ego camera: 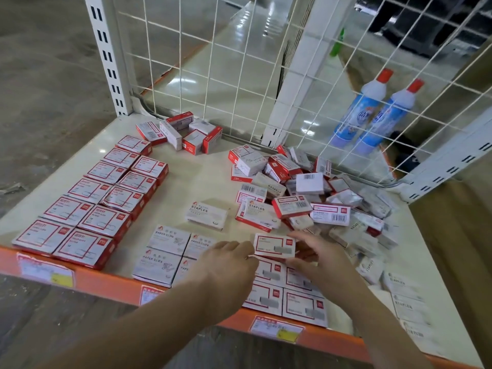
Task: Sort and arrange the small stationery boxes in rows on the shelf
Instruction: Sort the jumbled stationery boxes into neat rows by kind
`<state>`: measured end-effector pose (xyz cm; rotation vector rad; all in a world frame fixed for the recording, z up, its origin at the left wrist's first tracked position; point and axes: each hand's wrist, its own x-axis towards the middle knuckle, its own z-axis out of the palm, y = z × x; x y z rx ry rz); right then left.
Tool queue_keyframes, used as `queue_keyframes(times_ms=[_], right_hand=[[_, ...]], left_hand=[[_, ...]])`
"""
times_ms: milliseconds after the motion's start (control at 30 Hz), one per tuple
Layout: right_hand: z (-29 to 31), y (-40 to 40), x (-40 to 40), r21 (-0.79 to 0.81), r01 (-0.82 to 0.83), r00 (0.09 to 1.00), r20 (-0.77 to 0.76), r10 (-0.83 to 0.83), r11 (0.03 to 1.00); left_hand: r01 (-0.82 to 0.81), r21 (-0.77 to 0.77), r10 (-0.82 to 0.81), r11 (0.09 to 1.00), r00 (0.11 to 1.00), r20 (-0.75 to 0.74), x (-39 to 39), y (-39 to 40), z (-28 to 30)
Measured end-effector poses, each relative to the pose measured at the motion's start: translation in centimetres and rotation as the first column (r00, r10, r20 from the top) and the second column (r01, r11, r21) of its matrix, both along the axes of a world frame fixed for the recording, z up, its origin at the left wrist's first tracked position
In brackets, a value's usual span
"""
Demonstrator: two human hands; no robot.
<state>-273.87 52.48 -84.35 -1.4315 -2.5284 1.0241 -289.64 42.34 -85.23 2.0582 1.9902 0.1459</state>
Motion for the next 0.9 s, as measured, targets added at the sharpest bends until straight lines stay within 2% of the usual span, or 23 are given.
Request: queue_keyframes(times_ms=[167, 433, 700, 900], right_hand=[[-0.8, 0.9, -0.2, -0.049, 0.004, 1.0, 0.004, -0.004, 0.999], [-2.3, 1.9, -0.8, -0.078, -0.031, 0.996, 0.078, 0.037, 0.996], [-2.6, 2.0, -0.8, -0.1, -0.014, 0.999, 0.039, 0.018, 0.995], [-2.6, 1.8, -0.9, -0.111, 0.002, 1.0, -0.016, -0.004, 0.994]], left_hand=[[0.037, -0.039, -0.037, 0.999, 0.999, -0.016, -0.2, 0.1, -0.1], [0.023, -0.034, -0.022, 0.999, 0.999, 0.038, -0.3, 0.1, -0.1], [0.007, -0.044, -0.004, 0.999, 0.996, 0.084, -0.3, 0.2, 0.1], [0.026, -0.014, -0.025, 1.0, 0.998, 0.052, -0.4, 0.0, -0.1]])
